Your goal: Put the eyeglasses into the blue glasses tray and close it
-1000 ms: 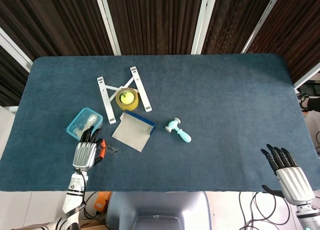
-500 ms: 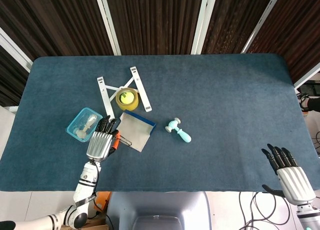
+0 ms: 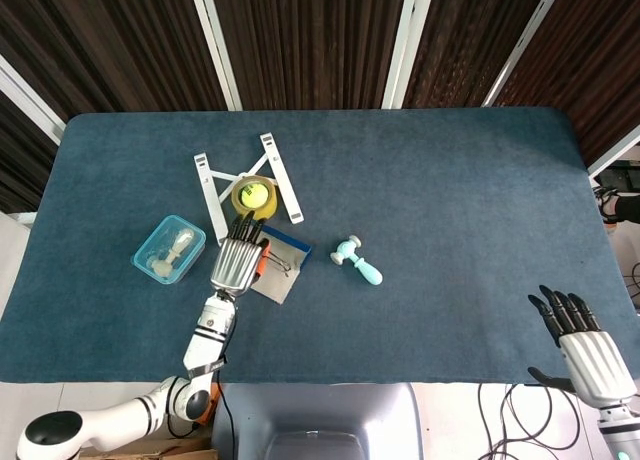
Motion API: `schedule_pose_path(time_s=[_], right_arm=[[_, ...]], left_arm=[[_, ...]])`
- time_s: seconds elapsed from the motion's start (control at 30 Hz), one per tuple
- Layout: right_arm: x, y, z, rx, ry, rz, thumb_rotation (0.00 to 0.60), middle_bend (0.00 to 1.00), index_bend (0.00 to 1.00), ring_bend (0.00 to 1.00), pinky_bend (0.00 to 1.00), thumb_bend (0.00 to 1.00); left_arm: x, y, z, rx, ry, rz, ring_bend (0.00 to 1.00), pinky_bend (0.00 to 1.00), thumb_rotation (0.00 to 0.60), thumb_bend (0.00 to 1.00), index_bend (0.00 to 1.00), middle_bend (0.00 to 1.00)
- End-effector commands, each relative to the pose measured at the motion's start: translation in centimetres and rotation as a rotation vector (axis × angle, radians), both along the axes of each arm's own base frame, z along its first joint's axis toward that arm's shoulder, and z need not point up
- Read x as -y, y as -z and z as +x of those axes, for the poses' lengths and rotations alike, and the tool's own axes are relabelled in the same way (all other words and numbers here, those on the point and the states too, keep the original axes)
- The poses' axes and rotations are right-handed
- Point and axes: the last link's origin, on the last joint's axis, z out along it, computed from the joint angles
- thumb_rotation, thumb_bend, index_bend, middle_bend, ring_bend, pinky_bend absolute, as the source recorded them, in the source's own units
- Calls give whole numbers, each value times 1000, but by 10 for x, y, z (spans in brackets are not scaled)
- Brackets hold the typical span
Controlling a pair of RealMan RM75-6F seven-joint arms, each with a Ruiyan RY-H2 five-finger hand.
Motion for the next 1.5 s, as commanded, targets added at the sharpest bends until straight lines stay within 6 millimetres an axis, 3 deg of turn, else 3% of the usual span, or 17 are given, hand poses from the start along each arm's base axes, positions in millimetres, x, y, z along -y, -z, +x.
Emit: schedule_pose_path(time_s=[0.03,0.43,1.5], right_arm=[[1,-1,-1,0,5,-3,600,0,0,0,0,182],[3,-5,-5,2,22,-15,600,0,0,0,0,182],[2,-7,-5,9,23,-23,600,0,0,0,0,182]], left_arm=[[-11,8,7,6,-22,-14,65,122,600,418,717,158],[-31,21,-5,-24,-84,-22,68,122,600,418,706,155],[-33,33,3,1,-99,-65,65,121,600,412,648,150]])
